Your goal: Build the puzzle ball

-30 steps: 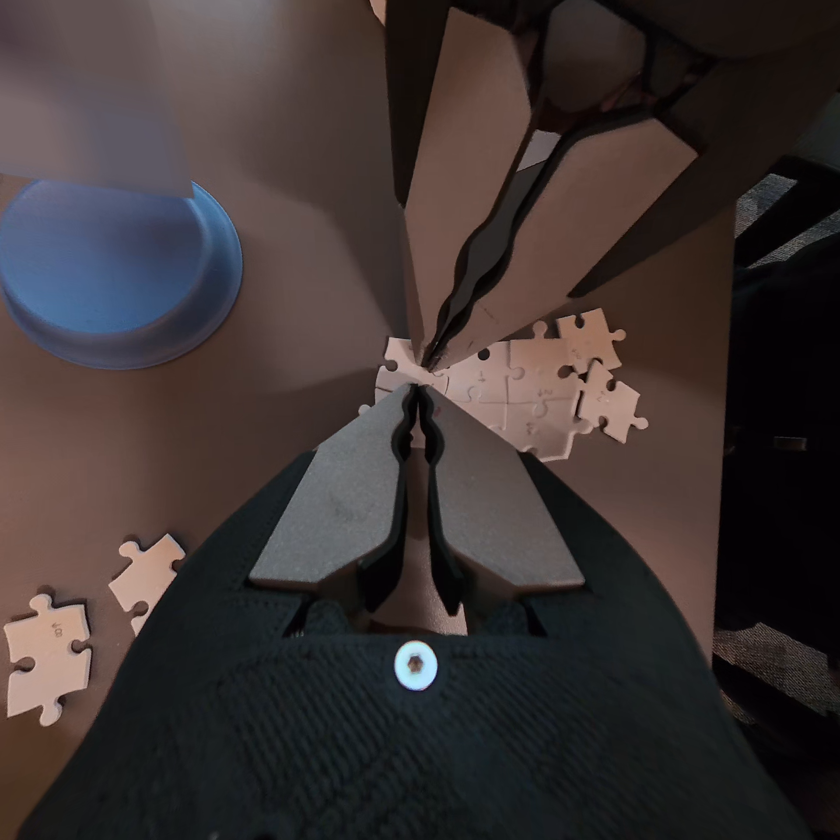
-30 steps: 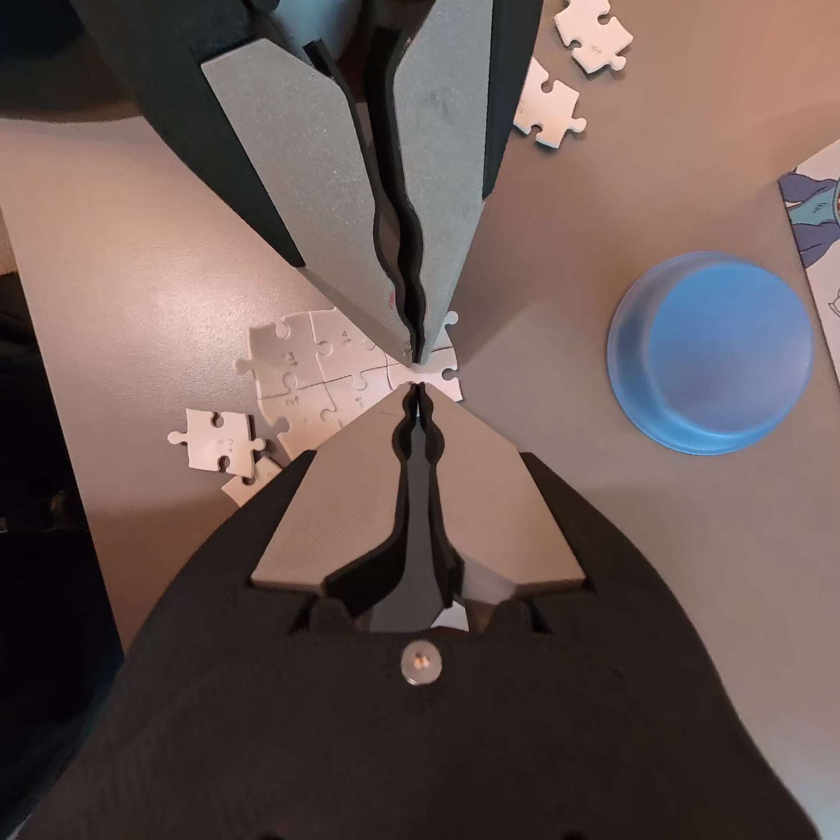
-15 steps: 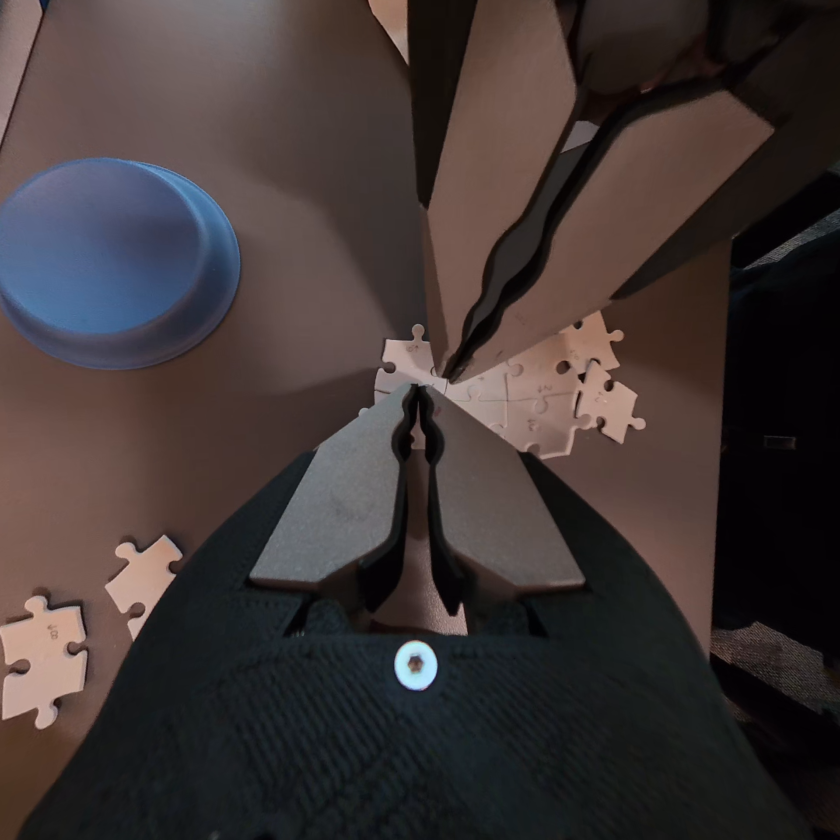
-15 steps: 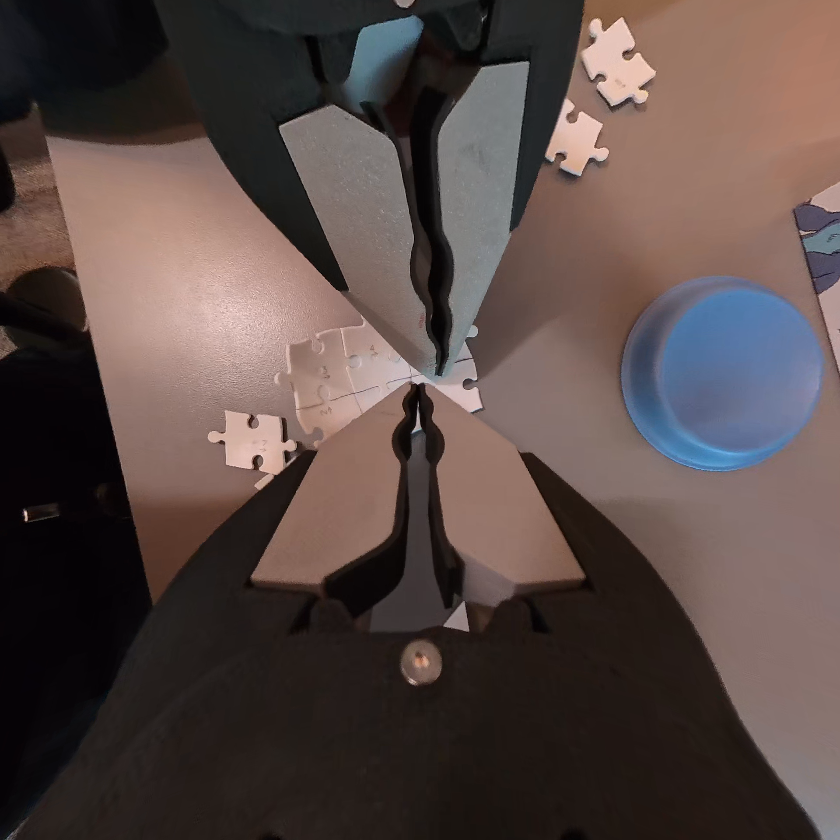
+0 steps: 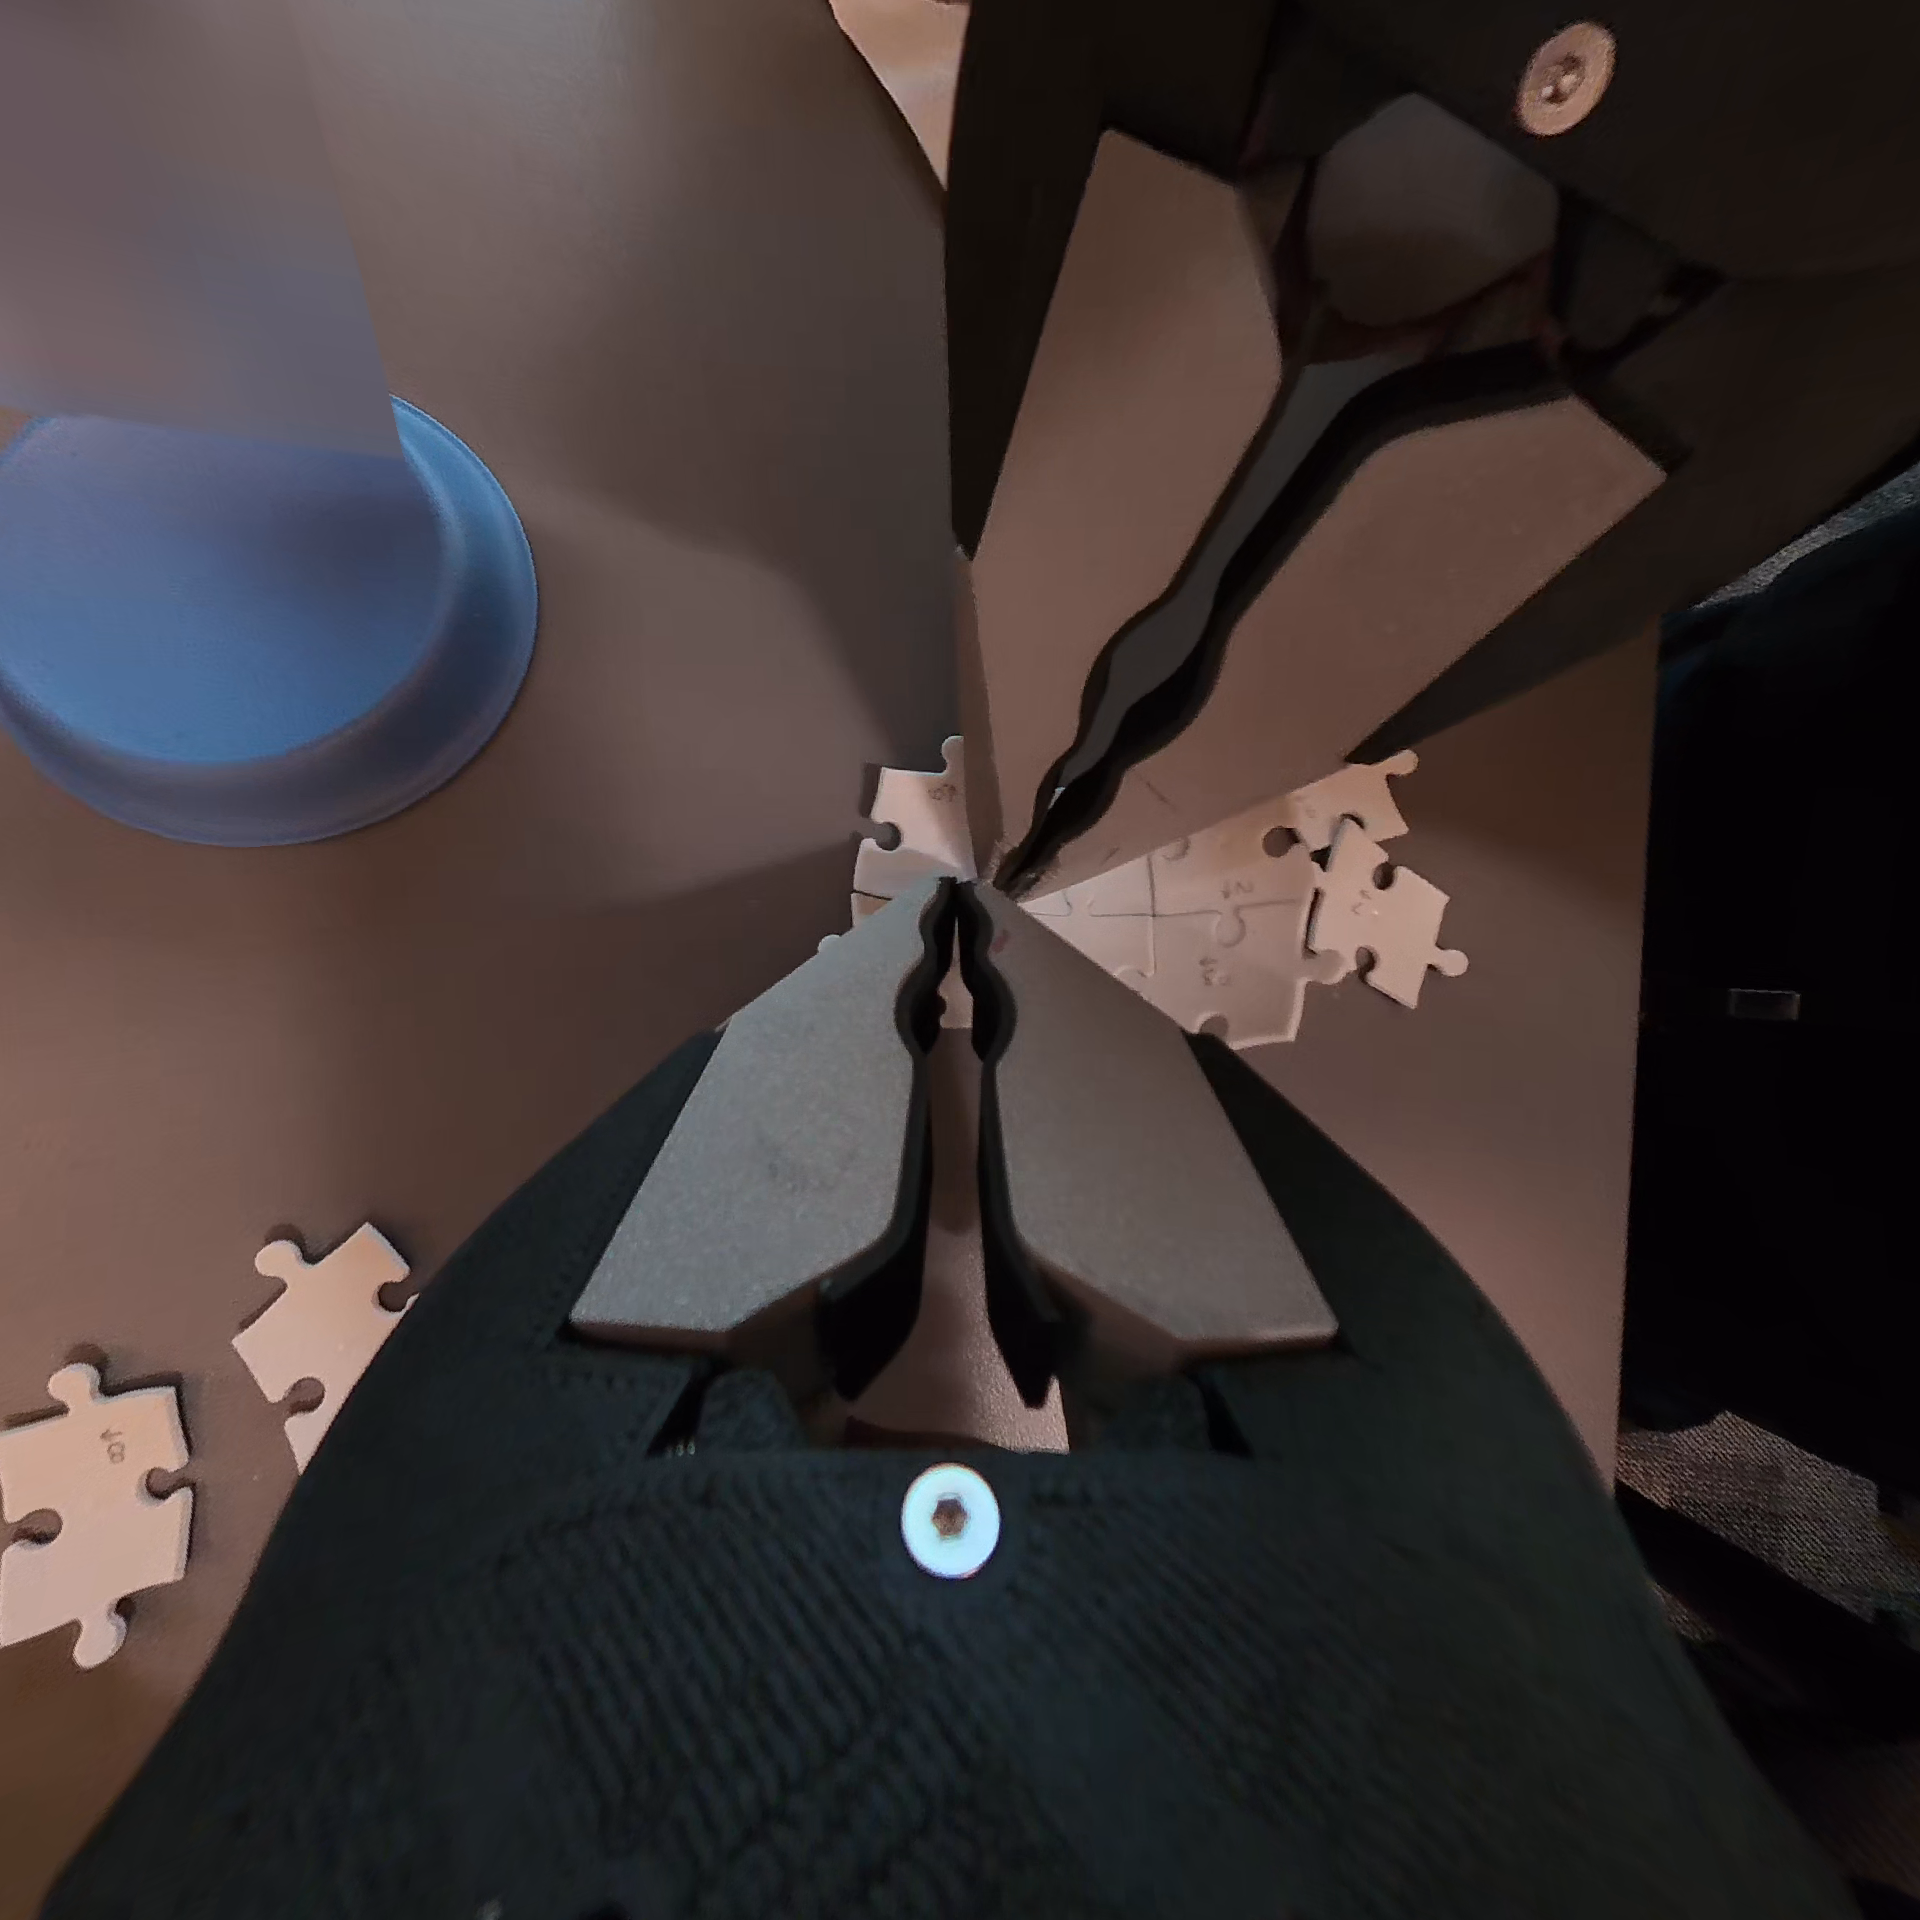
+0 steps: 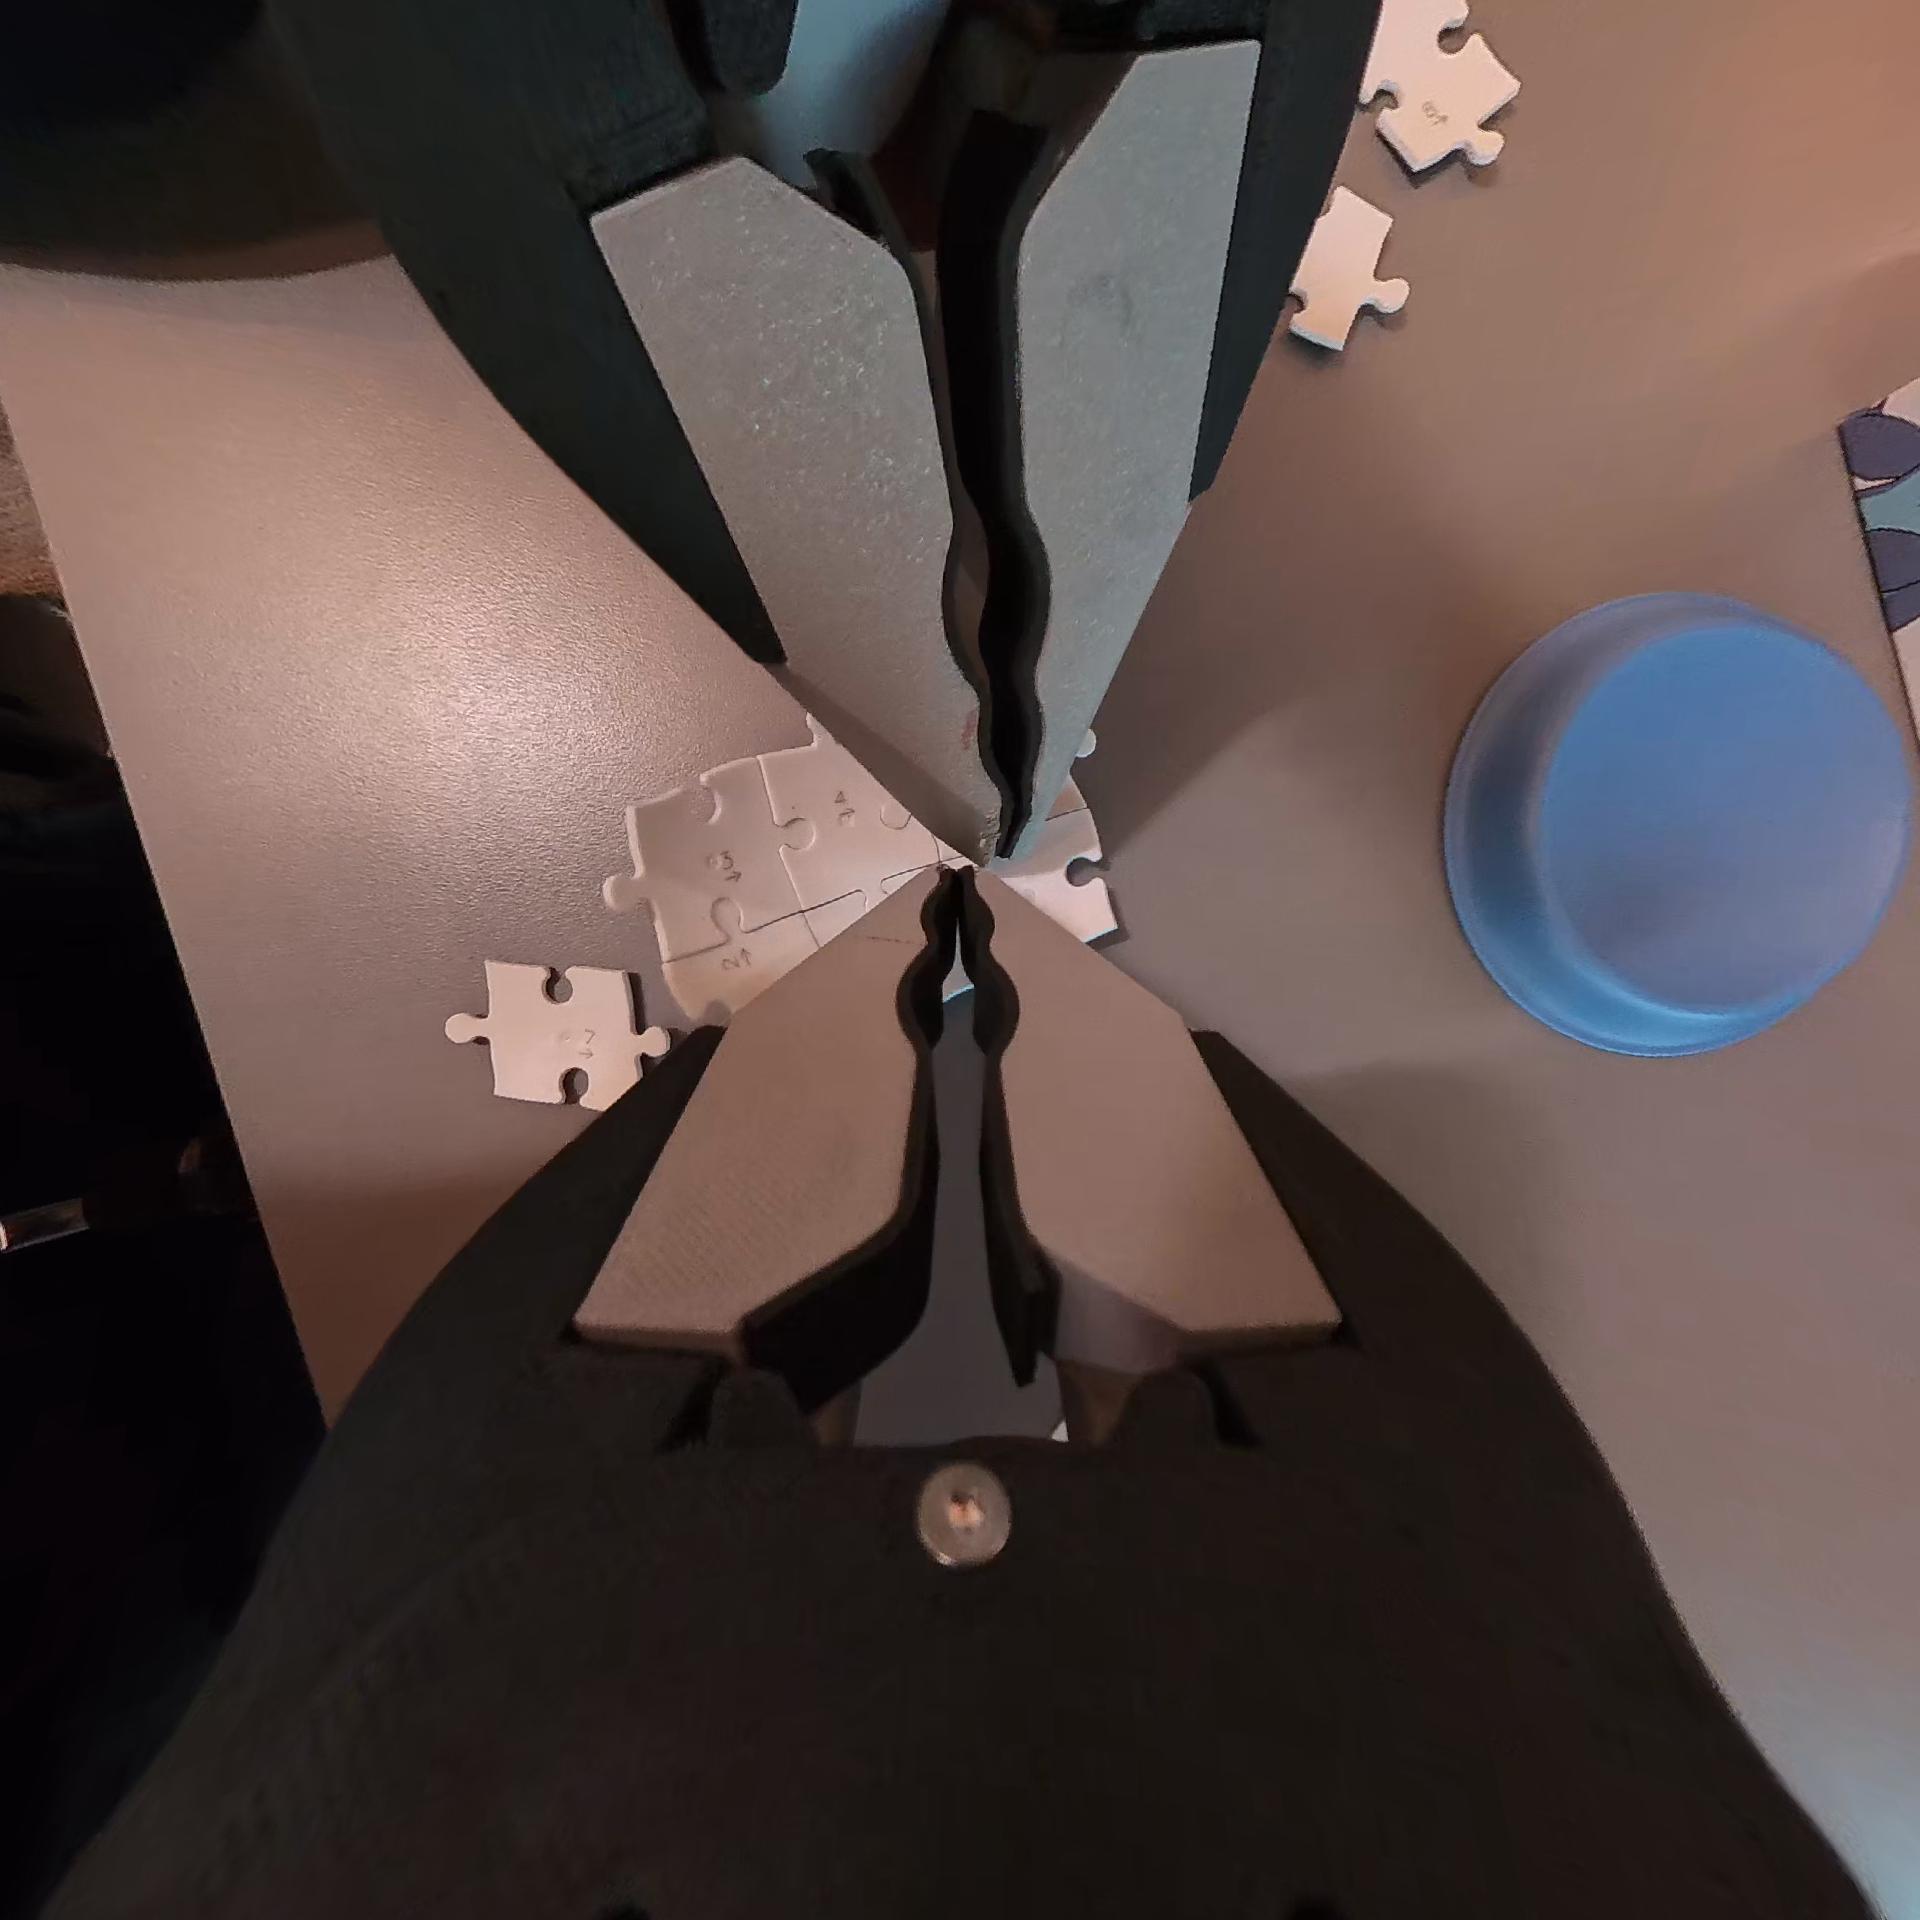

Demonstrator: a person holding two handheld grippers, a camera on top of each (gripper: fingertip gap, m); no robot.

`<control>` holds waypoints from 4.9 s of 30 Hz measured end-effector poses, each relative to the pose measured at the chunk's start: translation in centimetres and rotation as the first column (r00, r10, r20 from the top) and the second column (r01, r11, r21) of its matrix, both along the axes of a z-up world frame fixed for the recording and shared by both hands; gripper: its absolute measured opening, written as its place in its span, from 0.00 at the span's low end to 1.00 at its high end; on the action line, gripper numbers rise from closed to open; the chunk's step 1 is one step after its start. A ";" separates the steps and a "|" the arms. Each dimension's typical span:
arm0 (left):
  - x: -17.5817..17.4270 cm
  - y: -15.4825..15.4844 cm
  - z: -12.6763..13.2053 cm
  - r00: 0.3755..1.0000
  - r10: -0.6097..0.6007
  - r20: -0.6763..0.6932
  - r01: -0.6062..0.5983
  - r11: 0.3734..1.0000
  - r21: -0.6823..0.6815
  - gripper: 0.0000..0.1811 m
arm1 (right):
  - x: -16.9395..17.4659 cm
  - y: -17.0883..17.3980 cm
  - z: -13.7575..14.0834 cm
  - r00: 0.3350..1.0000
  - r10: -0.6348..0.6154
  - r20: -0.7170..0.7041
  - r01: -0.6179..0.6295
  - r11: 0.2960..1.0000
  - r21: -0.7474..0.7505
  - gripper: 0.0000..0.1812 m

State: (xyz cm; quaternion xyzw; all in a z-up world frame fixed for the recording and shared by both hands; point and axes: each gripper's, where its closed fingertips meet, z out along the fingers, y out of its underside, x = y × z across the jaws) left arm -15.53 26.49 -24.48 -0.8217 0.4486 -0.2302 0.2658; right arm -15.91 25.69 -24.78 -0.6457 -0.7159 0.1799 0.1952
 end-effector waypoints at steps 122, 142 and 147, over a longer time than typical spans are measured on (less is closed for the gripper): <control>1.2 -8.8 5.4 0.936 -0.346 0.065 0.316 0.907 0.278 0.20 | 5.2 -6.5 3.5 0.961 0.132 -0.244 -0.189 0.955 -0.229 0.10; 3.0 -8.7 0.6 0.879 -0.116 -0.462 0.410 0.677 0.611 0.06 | 4.7 -8.8 0.5 0.983 -0.011 -0.184 -0.042 0.959 -0.282 0.02; 2.5 -8.2 0.1 0.848 -0.124 -0.515 0.458 0.658 0.597 0.02 | 4.7 -8.8 0.4 0.980 -0.041 -0.194 -0.032 0.933 -0.358 0.00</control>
